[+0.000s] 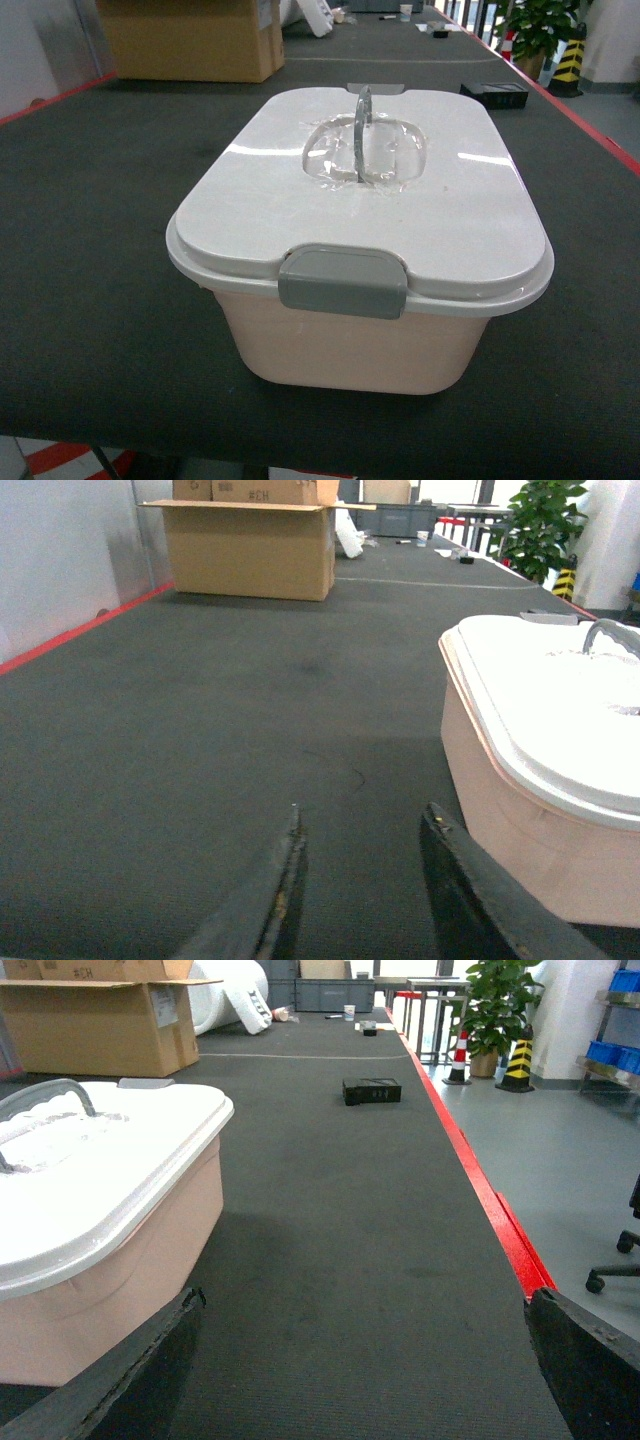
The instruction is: Pick capacitor and pack into box
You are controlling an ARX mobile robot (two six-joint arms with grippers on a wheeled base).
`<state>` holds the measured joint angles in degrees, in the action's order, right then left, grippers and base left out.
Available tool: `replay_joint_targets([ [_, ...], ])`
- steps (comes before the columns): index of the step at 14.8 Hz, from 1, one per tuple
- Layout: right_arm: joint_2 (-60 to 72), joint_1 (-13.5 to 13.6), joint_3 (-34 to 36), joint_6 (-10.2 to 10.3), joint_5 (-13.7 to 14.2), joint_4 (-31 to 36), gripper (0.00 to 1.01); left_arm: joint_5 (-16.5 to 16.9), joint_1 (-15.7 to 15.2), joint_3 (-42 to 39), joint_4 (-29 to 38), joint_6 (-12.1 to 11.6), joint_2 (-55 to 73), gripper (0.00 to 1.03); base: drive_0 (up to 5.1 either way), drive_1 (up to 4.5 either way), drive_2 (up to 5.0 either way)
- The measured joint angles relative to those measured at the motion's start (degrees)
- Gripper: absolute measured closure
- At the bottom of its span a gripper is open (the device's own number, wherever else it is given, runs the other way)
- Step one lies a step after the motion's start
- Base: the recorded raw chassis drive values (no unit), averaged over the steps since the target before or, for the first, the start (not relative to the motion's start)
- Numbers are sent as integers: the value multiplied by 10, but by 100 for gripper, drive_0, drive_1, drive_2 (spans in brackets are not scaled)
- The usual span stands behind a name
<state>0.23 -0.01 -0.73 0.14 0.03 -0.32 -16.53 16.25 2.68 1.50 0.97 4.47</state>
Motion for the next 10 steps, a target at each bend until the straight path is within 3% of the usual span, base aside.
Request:
replay_joint_targets([
  [2,0,0,0,0,0,0,3,50,-50,-19,-16,-1,-36,100,0,0,0],
  [3,0,0,0,0,0,0,3,72,-72,-19,-9,-1,-37,101,0,0,0],
  [4,0,0,0,0,0,0,3,146,-139,-19,-19,-3,-38,101,0,0,0],
  [5,0,0,0,0,0,0,3,156,-168,-19,-17,-3,-38,101,0,0,0],
  [10,0,0,0,0,0,0,3,165,-161,-19,-18,-4,-38,101,0,0,0],
])
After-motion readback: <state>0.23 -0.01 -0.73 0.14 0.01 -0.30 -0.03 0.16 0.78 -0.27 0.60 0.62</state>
